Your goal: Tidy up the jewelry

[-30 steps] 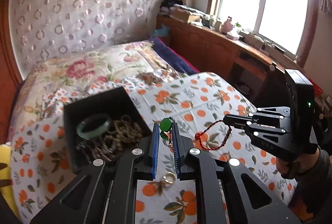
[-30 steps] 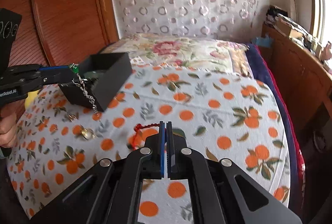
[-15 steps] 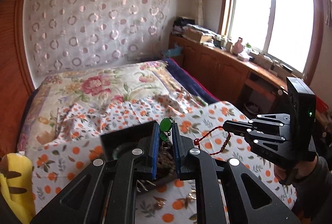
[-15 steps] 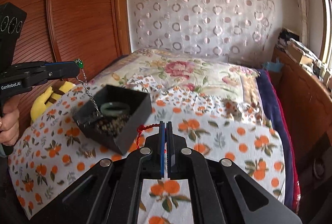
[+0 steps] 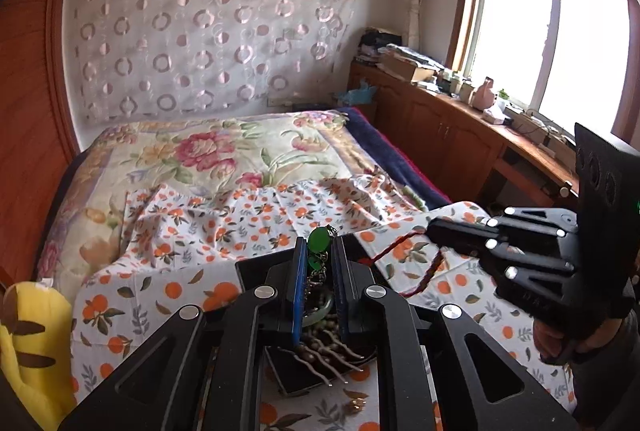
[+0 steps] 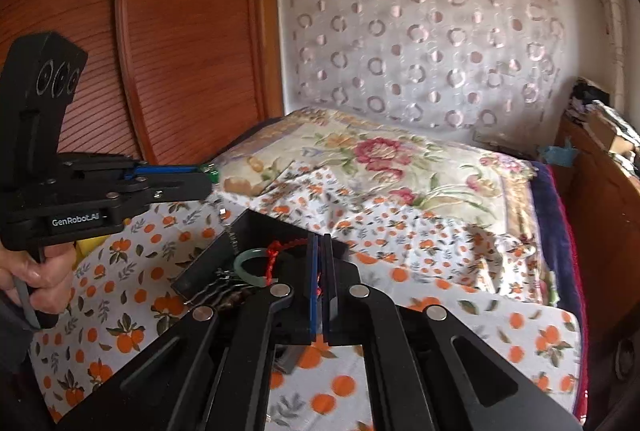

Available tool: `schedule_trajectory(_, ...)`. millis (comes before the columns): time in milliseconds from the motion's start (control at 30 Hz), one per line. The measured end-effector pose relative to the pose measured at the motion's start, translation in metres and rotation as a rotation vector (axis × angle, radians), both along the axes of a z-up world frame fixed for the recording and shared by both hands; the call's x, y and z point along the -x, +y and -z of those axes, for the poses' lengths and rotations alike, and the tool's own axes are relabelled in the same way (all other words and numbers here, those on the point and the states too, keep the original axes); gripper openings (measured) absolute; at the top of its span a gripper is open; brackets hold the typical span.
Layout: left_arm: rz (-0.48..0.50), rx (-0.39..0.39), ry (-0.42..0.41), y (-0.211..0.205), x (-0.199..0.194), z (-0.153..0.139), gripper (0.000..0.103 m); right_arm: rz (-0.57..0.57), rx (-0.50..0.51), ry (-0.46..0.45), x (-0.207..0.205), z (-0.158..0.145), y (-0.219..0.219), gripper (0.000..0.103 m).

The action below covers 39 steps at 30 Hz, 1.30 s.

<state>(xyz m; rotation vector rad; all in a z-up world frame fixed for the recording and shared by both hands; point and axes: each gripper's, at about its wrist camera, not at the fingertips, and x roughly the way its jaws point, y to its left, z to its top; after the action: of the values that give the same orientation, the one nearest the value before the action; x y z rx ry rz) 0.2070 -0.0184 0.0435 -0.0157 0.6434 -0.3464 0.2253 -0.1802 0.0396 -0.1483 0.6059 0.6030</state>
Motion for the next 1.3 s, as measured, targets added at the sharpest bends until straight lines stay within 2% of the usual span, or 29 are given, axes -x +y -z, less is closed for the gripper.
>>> schedule_trajectory(367, -0.004, -0.016, 0.024, 0.001, -0.006, 0.012, 0.011, -0.046, -0.013, 0.109, -0.002, 0.034, 0.020, 0.004)
schedule_trajectory(833, -0.010, -0.035, 0.033, -0.005, -0.024, 0.014, 0.012, -0.014, 0.007, 0.111, 0.014, 0.042, -0.001, 0.006)
schedule_trajectory(867, -0.009, -0.038, 0.034, -0.005, -0.024, 0.014, 0.012, -0.007, 0.011, 0.110, 0.016, 0.043, -0.004, 0.006)
schedule_trajectory(933, -0.008, -0.042, 0.032, -0.006, -0.024, 0.014, 0.021, 0.002, 0.015, 0.111, 0.019, 0.046, -0.009, 0.006)
schedule_trajectory(967, -0.010, -0.043, 0.027, -0.007, -0.024, 0.014, 0.030, 0.005, 0.016, 0.113, 0.021, 0.047, -0.010, 0.006)
schedule_trajectory(1000, -0.012, -0.046, 0.021, -0.007, -0.022, 0.014, 0.036, 0.008, 0.018, 0.113, 0.023, 0.049, -0.012, 0.006)
schedule_trajectory(1200, -0.008, -0.047, 0.016, -0.003, 0.004, 0.019, 0.038, 0.011, 0.023, 0.117, 0.043, 0.056, -0.020, 0.006)
schedule_trajectory(1233, -0.005, -0.046, 0.016, -0.002, 0.010, 0.020, 0.039, 0.009, 0.023, 0.120, 0.046, 0.057, -0.021, 0.007)
schedule_trajectory(1267, -0.008, -0.050, 0.010, 0.000, 0.018, 0.022, 0.041, 0.008, 0.024, 0.123, 0.051, 0.059, -0.022, 0.015)
schedule_trajectory(1300, -0.016, -0.060, 0.001, 0.002, 0.025, 0.024, 0.043, 0.008, 0.025, 0.124, 0.054, 0.060, -0.022, 0.030)
